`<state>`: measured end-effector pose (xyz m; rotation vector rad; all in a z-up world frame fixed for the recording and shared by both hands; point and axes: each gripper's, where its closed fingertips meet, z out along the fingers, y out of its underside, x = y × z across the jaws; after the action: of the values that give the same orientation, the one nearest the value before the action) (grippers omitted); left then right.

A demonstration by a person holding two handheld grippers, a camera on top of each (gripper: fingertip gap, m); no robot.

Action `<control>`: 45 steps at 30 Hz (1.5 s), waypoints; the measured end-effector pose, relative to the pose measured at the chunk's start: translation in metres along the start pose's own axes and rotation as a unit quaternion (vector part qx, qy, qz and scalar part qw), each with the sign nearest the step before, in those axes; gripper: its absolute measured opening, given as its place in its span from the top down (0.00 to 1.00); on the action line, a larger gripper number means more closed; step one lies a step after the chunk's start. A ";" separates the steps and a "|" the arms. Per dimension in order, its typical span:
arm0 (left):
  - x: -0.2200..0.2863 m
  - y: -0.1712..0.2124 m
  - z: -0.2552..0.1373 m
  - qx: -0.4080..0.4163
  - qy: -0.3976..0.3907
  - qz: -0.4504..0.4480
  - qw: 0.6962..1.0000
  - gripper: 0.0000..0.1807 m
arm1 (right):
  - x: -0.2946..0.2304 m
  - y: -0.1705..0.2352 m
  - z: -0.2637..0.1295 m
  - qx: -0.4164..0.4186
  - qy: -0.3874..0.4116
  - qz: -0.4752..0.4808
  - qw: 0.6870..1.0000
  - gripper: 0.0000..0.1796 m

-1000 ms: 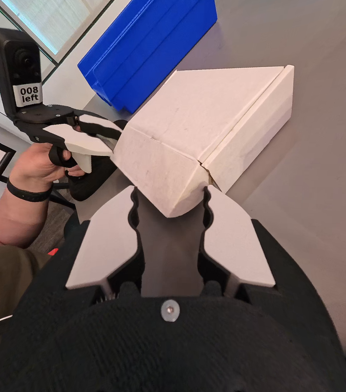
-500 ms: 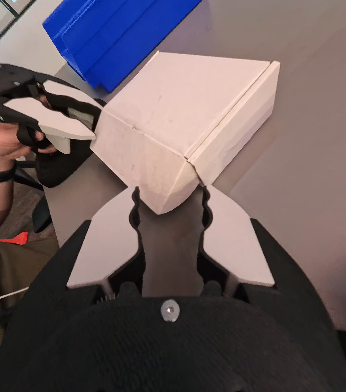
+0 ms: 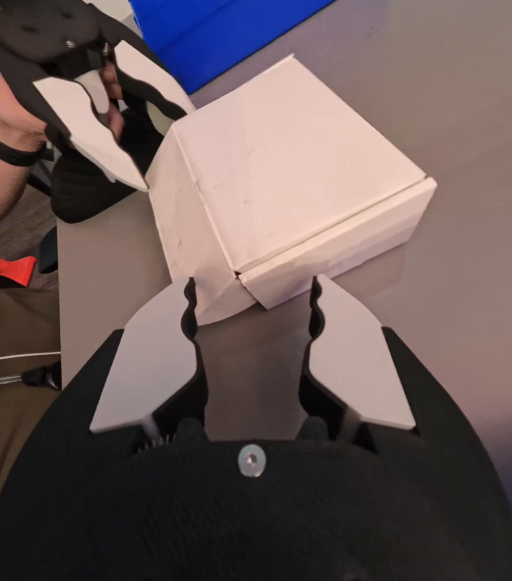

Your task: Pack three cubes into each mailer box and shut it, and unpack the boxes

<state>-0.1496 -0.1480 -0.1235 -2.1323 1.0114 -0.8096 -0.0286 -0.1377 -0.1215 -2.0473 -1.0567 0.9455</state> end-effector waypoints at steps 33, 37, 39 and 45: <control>-0.006 -0.062 -0.018 0.120 -0.045 0.059 0.990 0.93 | -0.005 -0.058 -0.016 0.123 0.042 -0.079 0.988 0.94; -0.009 -0.050 -0.004 0.068 -0.034 0.081 0.994 1.00 | -0.001 -0.045 -0.009 0.088 0.048 -0.080 0.992 0.99; -0.010 -0.046 0.001 0.054 -0.036 0.089 0.994 1.00 | 0.000 -0.038 -0.005 0.068 0.049 -0.082 0.993 1.00; -0.011 -0.043 0.003 0.050 -0.035 0.095 0.994 1.00 | 0.000 -0.030 -0.001 0.044 0.049 -0.094 0.993 0.99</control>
<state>-0.1347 -0.1162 -0.0958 -1.9339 1.0943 -0.6745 -0.0395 -0.1235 -0.0974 -1.8660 -1.1136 0.7744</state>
